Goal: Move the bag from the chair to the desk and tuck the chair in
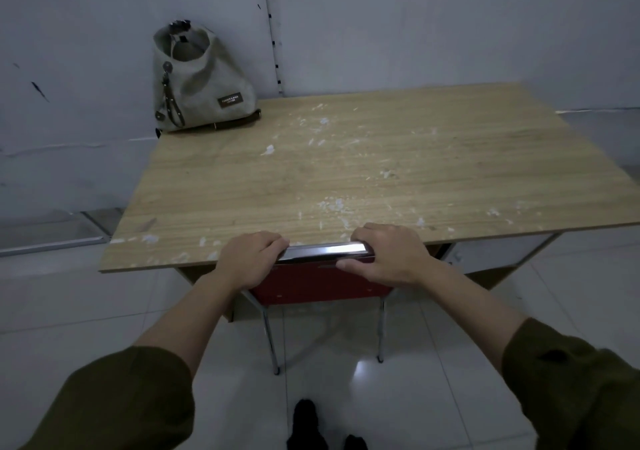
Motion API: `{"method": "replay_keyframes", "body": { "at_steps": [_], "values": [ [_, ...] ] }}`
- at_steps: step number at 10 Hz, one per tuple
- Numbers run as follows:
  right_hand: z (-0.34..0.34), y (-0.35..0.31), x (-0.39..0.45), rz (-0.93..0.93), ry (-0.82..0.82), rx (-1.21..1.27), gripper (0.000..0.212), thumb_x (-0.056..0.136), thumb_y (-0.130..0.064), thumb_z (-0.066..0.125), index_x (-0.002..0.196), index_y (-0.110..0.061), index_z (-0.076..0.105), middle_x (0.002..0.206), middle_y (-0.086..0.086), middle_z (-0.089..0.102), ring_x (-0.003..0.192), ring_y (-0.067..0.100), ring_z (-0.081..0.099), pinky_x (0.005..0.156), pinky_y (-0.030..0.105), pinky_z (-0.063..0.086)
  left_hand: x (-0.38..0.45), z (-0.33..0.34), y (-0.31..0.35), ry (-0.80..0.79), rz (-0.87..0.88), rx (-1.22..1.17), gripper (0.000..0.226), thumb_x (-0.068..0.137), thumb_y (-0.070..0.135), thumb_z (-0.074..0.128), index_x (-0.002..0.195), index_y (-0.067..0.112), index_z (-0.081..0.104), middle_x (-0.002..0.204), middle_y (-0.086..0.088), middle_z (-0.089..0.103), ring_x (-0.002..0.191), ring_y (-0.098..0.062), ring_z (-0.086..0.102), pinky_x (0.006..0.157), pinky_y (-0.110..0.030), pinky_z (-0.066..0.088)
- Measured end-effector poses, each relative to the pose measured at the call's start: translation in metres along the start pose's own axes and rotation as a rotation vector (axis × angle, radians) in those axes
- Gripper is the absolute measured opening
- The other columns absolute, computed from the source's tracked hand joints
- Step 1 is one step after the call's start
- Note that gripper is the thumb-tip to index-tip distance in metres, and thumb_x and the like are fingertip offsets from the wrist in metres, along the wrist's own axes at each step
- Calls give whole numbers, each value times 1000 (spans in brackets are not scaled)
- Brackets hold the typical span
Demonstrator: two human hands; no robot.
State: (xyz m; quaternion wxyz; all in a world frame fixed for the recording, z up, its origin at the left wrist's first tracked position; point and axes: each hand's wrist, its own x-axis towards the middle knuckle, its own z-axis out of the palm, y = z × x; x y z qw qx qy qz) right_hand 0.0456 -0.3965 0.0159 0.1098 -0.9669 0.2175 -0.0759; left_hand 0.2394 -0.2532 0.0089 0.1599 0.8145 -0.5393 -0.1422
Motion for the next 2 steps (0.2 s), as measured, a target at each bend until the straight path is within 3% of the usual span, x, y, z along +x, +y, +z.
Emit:
{"method": "replay_keyframes", "body": {
  "at_steps": [1, 2],
  "values": [
    [-13, 0, 4, 72, -182, 143, 51, 80, -65, 44, 97, -20, 62, 95, 2, 66, 85, 23, 59, 73, 35, 46, -1, -10, 2, -112, -29, 0, 60, 90, 49, 20, 107, 8, 61, 119, -12, 62, 109, -30, 53, 88, -36, 37],
    [-26, 0, 13, 137, -273, 320, 38, 88, -48, 48, 96, -15, 65, 104, 7, 68, 91, 23, 60, 81, 37, 47, 4, -13, -1, -240, -51, -10, 53, 95, 41, 17, 110, 9, 56, 121, -12, 59, 109, -28, 51, 92, -36, 36]
  ]
}}
